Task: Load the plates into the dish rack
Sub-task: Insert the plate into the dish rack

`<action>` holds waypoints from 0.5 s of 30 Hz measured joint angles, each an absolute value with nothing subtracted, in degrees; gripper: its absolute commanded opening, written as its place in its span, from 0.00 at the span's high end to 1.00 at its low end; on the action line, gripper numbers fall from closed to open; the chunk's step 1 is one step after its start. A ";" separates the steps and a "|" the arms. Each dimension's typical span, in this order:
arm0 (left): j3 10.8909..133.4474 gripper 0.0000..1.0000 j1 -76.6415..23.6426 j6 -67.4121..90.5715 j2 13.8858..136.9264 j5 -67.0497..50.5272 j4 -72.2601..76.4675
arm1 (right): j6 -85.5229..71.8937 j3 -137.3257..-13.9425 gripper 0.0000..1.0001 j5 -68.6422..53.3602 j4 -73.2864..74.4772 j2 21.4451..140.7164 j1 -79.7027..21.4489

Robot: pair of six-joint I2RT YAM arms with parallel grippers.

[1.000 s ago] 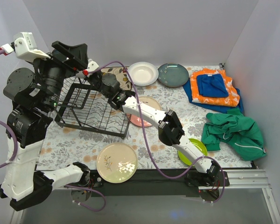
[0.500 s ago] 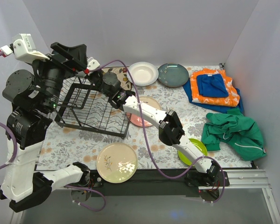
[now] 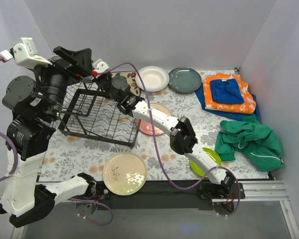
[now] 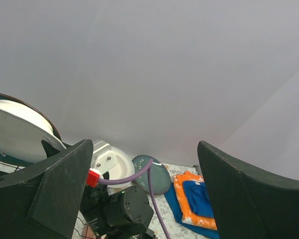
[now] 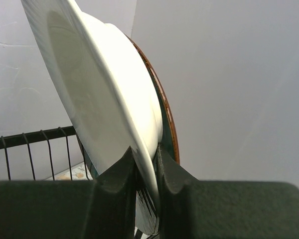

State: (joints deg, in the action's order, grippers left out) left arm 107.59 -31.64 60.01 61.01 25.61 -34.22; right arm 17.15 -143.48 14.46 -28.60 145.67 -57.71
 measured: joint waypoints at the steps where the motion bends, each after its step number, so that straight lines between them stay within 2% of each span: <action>1: 107.59 0.16 -31.64 60.01 61.01 25.63 -34.22 | 17.15 -143.48 0.99 14.46 -28.60 145.67 -57.63; 15: 107.59 0.16 -31.64 60.01 60.99 25.91 -34.24 | 17.37 -143.46 0.99 14.57 -28.60 145.67 -57.39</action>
